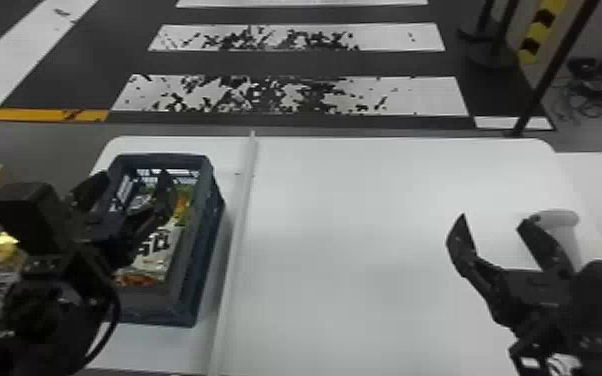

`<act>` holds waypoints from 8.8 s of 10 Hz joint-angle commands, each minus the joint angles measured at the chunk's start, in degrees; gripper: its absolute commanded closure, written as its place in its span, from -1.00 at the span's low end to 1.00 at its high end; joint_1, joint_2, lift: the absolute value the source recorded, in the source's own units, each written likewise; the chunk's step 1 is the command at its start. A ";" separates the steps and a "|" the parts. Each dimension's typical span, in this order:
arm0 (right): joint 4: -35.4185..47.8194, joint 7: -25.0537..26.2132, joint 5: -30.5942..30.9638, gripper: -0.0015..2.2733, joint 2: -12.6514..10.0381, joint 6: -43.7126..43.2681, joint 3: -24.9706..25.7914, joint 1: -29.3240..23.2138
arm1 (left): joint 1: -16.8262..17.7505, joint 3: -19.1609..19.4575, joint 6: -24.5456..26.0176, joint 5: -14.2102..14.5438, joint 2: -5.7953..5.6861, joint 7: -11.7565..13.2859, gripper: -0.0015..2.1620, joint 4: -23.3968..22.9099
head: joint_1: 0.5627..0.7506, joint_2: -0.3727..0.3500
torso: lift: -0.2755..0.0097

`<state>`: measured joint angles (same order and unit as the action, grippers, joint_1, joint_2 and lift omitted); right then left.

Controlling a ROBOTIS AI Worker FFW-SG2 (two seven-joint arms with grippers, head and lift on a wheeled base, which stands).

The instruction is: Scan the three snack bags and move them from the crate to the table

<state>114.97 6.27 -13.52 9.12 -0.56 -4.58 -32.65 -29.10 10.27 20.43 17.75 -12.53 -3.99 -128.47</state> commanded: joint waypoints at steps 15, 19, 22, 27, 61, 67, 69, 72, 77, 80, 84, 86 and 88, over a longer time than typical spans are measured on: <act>-4.40 -0.20 0.16 -0.92 4.33 1.75 -2.71 1.54 | 22.59 3.17 49.67 1.50 -1.18 -0.50 -0.79 15.18 | 0.41 0.61 | 0.50; -4.49 -0.11 0.42 -0.92 4.24 2.63 -3.24 1.72 | 22.86 3.26 49.84 2.20 -1.88 0.56 0.51 16.85 | 0.41 0.61 | 0.50; -4.49 -0.03 0.16 -0.92 4.24 2.63 -3.24 1.45 | 22.77 4.58 53.18 2.64 -1.88 2.93 0.78 16.93 | 0.41 0.62 | 0.50; -3.26 0.41 0.16 -0.92 3.89 1.75 -2.89 -0.22 | 18.46 8.36 52.48 5.10 -1.00 3.63 0.89 8.76 | 0.41 0.64 | 0.50; 1.40 -0.03 -5.73 -0.92 4.07 2.98 3.71 2.24 | 22.51 -44.90 10.65 -12.65 7.79 17.52 0.24 30.56 | 0.41 -0.94 | 0.50; 2.46 -0.11 -6.44 -0.92 4.07 2.28 4.41 0.84 | 19.87 -44.73 6.95 -15.29 6.47 11.63 -0.97 27.66 | 0.41 -0.94 | 0.50; 2.46 -0.47 -6.79 -0.92 4.07 2.28 4.76 0.66 | 15.03 -38.31 6.25 -15.99 5.41 10.93 -0.97 20.80 | 0.41 -0.94 | 0.50; 2.19 -1.43 -6.70 -0.92 4.24 3.16 5.29 0.31 | 7.12 -25.48 1.68 -15.02 3.57 10.75 -0.97 11.48 | 0.41 -0.93 | 0.50; 3.07 -11.72 -2.83 -0.92 3.10 22.67 5.46 -0.83 | -0.70 -13.00 -15.90 -10.01 4.10 10.58 -0.97 10.08 | 0.41 -0.28 | 0.50; 10.28 -14.97 17.03 -0.92 2.92 30.58 -3.59 -3.56 | -0.96 -11.24 -18.01 -8.87 4.18 10.58 -0.97 9.99 | 0.41 -0.02 | 0.50; 7.29 -10.93 33.55 -0.91 5.47 33.92 -14.75 0.49 | -1.31 -11.15 -18.01 -8.61 4.10 9.61 -0.97 10.08 | 0.41 0.32 | 0.50; 1.49 -6.79 38.56 -0.91 6.09 34.45 -18.88 3.12 | -1.58 -10.89 -18.36 -8.08 3.74 10.14 -0.97 9.90 | 0.41 0.32 | 0.50; -3.96 -2.40 41.73 -0.91 6.79 34.10 -21.78 5.67 | -1.58 -10.89 -18.36 -7.73 3.66 10.49 -0.97 9.73 | 0.41 0.32 | 0.50</act>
<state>112.72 3.53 27.32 15.67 33.80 -25.50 -27.82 -30.67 -0.61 2.07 9.98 -8.84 6.49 -118.70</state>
